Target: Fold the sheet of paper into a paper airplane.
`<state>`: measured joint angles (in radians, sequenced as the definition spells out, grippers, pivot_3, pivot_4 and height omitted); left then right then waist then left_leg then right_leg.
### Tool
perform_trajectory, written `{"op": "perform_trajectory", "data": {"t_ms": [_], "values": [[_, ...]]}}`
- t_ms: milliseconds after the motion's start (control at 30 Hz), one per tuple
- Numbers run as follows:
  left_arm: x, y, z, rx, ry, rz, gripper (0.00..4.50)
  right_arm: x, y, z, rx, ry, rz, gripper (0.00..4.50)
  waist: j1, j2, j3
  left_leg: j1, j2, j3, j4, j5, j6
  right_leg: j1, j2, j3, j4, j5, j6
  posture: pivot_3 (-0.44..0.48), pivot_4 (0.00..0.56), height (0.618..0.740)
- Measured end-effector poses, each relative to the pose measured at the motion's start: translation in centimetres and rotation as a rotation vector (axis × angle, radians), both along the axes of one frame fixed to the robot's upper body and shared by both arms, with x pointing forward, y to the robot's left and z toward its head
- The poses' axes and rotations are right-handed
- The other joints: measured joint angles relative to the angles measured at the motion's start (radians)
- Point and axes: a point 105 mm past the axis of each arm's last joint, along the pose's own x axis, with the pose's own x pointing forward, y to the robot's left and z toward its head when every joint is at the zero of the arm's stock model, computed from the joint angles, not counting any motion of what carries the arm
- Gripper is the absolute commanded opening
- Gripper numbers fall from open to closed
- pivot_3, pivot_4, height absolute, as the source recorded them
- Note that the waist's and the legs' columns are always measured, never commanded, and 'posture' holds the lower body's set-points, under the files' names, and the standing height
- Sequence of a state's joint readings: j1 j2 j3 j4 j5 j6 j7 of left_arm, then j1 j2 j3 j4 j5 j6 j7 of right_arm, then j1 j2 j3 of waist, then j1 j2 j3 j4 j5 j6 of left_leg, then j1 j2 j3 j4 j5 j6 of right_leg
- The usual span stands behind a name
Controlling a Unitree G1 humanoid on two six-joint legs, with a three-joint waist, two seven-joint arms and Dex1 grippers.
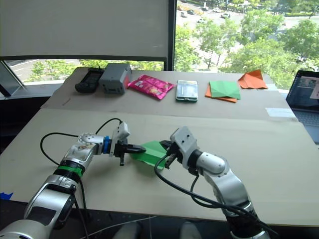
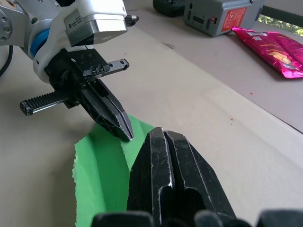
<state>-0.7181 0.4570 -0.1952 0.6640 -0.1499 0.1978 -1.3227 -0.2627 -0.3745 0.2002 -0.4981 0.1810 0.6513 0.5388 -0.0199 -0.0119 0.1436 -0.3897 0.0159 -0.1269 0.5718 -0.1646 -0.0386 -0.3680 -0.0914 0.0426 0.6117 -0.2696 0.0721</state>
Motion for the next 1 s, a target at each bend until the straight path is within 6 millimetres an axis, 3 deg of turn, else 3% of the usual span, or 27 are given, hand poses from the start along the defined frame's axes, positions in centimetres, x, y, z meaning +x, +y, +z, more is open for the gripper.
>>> {"op": "perform_trajectory", "data": {"t_ms": [167,367,600,867,1000], "values": [[-0.6,0.3,-0.3,0.016,0.001,-0.015,0.00,-0.5,0.4,-0.4,-0.027,0.010,0.036,0.01,-0.001,0.000,0.000,0.000,0.000,0.000,0.000,0.000,0.000,0.000,0.000,0.000,0.000,0.000,0.000,0.000,0.150,0.736],[-1.0,1.0,1.2,0.019,-0.040,-0.013,0.00,-2.4,1.6,-4.4,-0.169,0.100,0.138,0.01,0.001,0.000,0.000,0.000,0.000,0.000,0.000,0.000,0.000,-0.001,0.000,0.000,0.000,0.000,0.000,0.000,0.150,0.736],[-2.9,1.7,1.6,0.014,-0.033,-0.029,0.00,-1.7,2.0,-4.5,-0.172,0.074,0.133,0.01,-0.005,0.000,0.000,0.001,0.001,0.000,0.000,0.000,0.000,-0.001,0.000,0.000,0.000,0.000,-0.001,0.000,0.150,0.736],[-2.8,2.2,2.6,-0.008,-0.040,0.019,0.00,-2.2,2.7,-7.9,-0.288,0.119,0.214,0.01,0.001,0.000,0.000,0.001,0.000,0.001,0.000,0.000,0.000,-0.001,-0.001,0.000,0.000,0.000,-0.001,0.000,0.150,0.736],[-2.7,2.0,3.0,-0.022,-0.043,0.019,0.00,-2.0,2.9,-8.1,-0.291,0.099,0.238,0.01,-0.001,-0.001,0.000,0.002,0.001,0.001,0.000,0.000,0.000,-0.001,0.000,0.000,0.000,0.000,-0.001,0.000,0.150,0.736]]}}
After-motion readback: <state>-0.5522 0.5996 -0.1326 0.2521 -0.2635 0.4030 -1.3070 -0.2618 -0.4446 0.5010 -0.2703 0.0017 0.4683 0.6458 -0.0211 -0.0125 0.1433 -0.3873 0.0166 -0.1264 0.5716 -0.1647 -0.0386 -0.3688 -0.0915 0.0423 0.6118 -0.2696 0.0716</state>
